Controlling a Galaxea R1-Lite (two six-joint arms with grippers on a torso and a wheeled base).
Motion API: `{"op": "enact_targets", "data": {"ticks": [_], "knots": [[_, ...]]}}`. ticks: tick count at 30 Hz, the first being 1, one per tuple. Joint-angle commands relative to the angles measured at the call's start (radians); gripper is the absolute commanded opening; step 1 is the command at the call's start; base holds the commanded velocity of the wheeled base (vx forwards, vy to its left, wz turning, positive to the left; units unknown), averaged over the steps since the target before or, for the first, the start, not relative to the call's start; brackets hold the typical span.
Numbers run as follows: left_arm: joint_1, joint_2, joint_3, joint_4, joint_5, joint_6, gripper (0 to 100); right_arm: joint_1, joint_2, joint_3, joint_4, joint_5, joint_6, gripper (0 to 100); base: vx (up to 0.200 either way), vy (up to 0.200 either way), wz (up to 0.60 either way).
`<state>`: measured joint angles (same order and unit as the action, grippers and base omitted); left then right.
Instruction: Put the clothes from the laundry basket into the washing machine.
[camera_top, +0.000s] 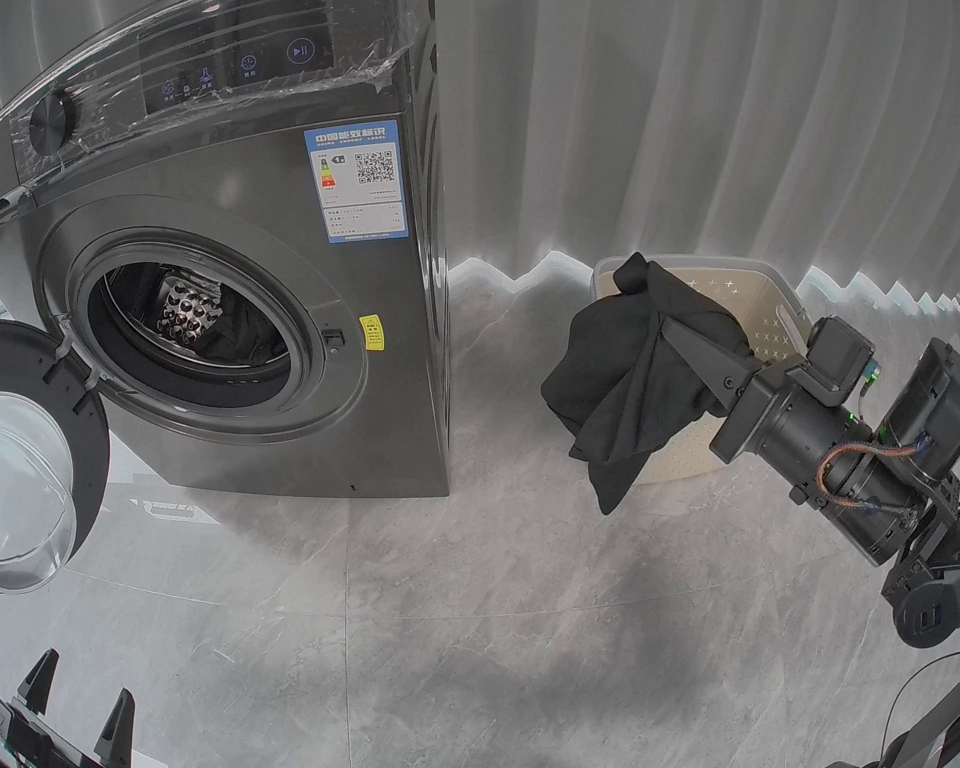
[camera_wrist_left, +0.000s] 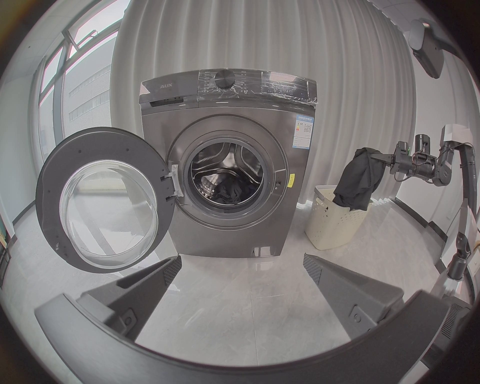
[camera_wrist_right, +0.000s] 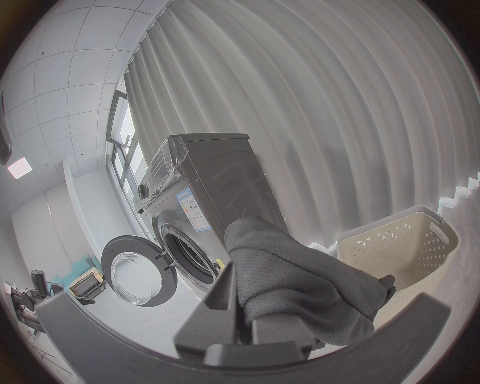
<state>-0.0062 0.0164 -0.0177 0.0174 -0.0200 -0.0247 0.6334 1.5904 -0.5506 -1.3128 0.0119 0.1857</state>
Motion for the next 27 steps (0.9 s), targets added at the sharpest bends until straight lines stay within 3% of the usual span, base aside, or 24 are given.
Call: {"op": "enact_targets", "data": {"ticks": [1,24,27], "knots": [[0.0,-0.015,0.012,-0.001,0.0,0.0,100,0.0,-0.001,0.0,0.0,-0.001,0.0,0,0.0,0.2,0.0],[0.0,-0.015,0.012,-0.001,0.0,0.0,100,-0.004,-0.004,-0.003,0.0,-0.003,0.001,0,0.0,0.2,0.0],[0.0,-0.015,0.012,-0.001,0.0,-0.001,100,-0.004,-0.006,-0.005,0.0,-0.004,0.001,0,0.0,0.0,0.0]]}}
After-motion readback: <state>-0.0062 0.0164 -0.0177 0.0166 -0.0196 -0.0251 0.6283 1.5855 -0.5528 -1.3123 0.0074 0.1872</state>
